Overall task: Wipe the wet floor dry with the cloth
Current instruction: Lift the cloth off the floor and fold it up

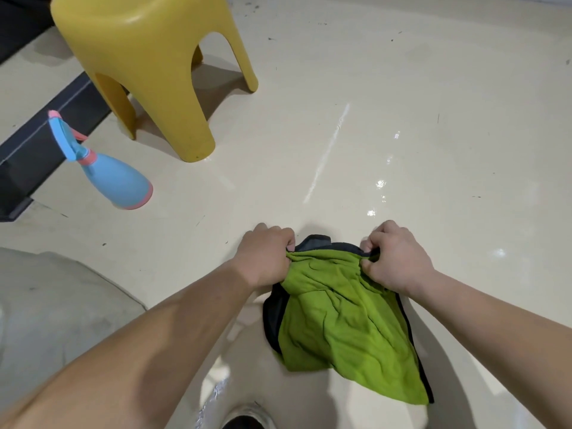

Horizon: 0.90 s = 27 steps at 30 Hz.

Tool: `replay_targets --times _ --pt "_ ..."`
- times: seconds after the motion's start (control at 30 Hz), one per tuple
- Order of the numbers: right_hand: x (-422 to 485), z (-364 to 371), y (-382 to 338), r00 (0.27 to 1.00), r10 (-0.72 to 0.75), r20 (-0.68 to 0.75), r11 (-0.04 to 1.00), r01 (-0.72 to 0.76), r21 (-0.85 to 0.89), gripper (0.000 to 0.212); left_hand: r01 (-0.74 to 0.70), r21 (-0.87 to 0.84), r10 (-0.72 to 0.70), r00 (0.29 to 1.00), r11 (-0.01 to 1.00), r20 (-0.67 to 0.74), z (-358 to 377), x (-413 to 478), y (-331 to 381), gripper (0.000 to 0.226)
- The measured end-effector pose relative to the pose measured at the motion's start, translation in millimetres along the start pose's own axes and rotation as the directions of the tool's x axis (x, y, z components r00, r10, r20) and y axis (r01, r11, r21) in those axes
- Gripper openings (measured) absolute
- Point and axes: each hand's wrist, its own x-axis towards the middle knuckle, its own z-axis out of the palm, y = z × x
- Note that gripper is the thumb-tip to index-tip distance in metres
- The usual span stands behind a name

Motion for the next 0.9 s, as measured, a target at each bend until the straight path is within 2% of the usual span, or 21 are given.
replay_targets --times 0.07,0.2,0.3,0.4,0.47,0.57,0.63,0.77,0.83,0.9 --pt "-2 -4 -5 0.997 -0.037 0.066 0.999 0.038 -0.014 0.023 0.017 0.037 -0.018 0.999 0.999 0.027 -1 -2 6 0.022" --pt "-8 -13 -6 0.997 0.003 0.08 0.981 -0.018 0.195 0.025 -0.012 -0.112 0.015 0.999 0.994 0.03 -1 -10 14 0.026" --pt "-7 -31 -12 0.997 0.001 0.076 0.948 -0.025 0.316 0.026 -0.04 -0.126 0.044 0.999 0.991 0.025 -10 -17 14 0.034" --pt "-3 -54 -16 0.993 0.08 0.085 0.952 -0.102 0.288 0.03 -0.019 -0.062 0.025 0.995 0.998 0.091 -28 -19 14 0.03" --pt "0 -74 -15 0.99 0.118 0.073 0.94 -0.135 0.314 0.017 -0.01 -0.034 0.013 0.995 0.999 0.103 -48 -16 18 0.028" --pt "2 -106 -17 0.988 0.151 -0.026 0.895 -0.125 0.428 0.019 -0.056 -0.074 0.057 0.998 0.996 0.002 -90 -8 30 0.033" --pt "2 -130 -21 0.978 0.166 -0.127 0.858 -0.08 0.508 0.021 -0.075 -0.114 0.062 0.992 0.991 -0.109 -122 -3 41 0.024" --pt "-1 -180 -26 0.955 0.166 -0.248 0.783 0.025 0.621 0.011 -0.073 -0.274 -0.024 0.941 0.959 -0.337 -186 2 57 0.013" --pt "-4 -199 -28 0.915 0.128 -0.384 0.77 0.152 0.62 0.008 -0.135 -0.303 -0.007 0.905 0.943 -0.425 -208 -2 66 0.015" --pt "-6 -208 -26 0.846 0.087 -0.526 0.78 0.27 0.564 0.017 -0.198 -0.22 0.048 0.837 0.955 -0.545 -217 -6 75 0.018"
